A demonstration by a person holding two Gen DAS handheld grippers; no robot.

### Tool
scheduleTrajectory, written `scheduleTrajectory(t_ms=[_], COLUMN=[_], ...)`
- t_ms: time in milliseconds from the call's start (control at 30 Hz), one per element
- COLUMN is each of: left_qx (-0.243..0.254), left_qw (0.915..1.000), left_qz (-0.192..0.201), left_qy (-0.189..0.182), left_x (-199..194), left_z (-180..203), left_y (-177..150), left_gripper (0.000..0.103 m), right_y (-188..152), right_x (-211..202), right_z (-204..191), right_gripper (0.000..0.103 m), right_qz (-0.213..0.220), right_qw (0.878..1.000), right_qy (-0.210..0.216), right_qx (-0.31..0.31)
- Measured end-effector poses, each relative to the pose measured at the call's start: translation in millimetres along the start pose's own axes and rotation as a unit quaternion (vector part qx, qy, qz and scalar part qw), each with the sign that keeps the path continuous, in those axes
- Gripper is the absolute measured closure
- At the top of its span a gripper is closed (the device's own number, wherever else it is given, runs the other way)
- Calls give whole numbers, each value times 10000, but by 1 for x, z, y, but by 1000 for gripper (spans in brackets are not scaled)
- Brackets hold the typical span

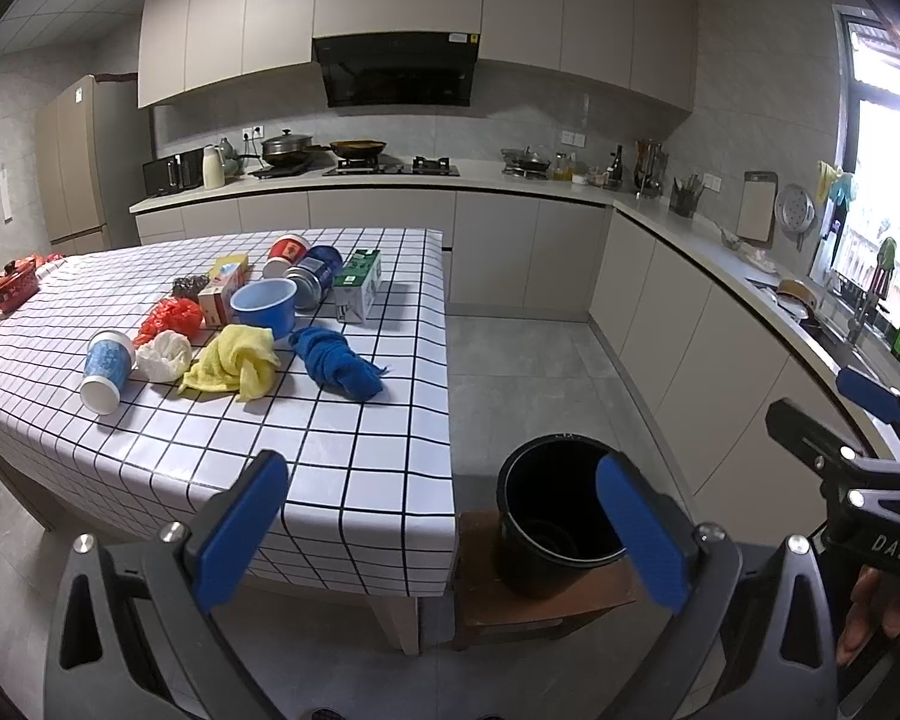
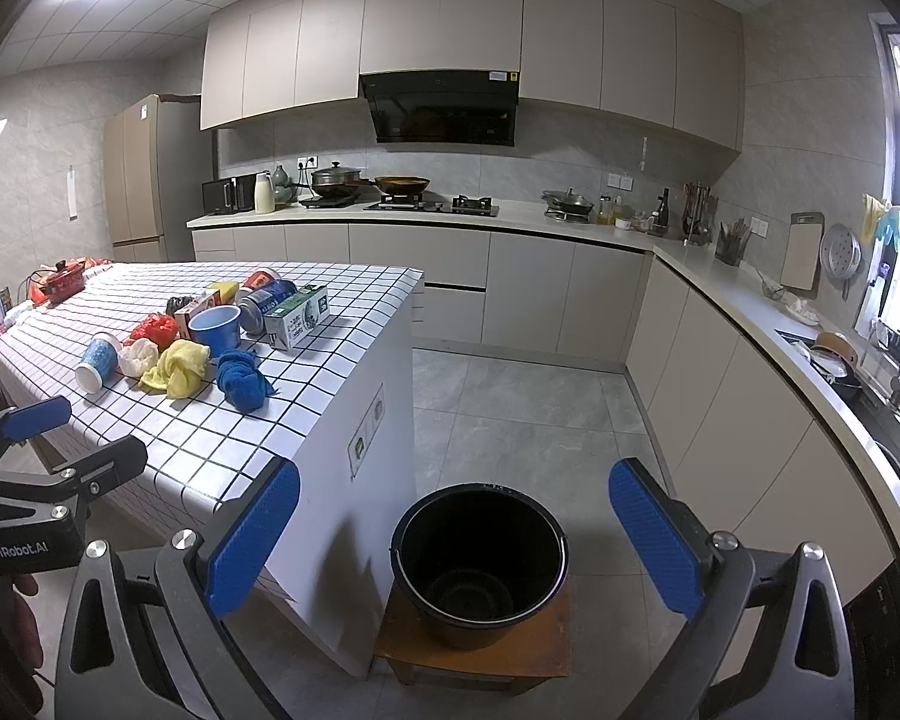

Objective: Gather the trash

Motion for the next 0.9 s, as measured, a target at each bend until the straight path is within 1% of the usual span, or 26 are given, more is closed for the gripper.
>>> scheduleTrajectory(t_ms=[900], left_qx=[-26], left_qw=[10000], left_qz=[-26], left_qy=[-10], left_x=[1], left_z=[4], left_y=[-3], left_gripper=[0], right_y=[-1], right_x=[2], right_z=[-1], right_gripper=[0], right_qz=[-8], right_qw=[10000], right_qy=[23], right_qx=[2])
Point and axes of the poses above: each gripper's, at about its wrist camera, not at the fingertips, and x roughly the way its jaws point, z to its right, y to its top, the point moved 7 cm from there along x, roughly the way its jaws point, and after that the axes turned 1 degree about -z, right-handed, at the moved point
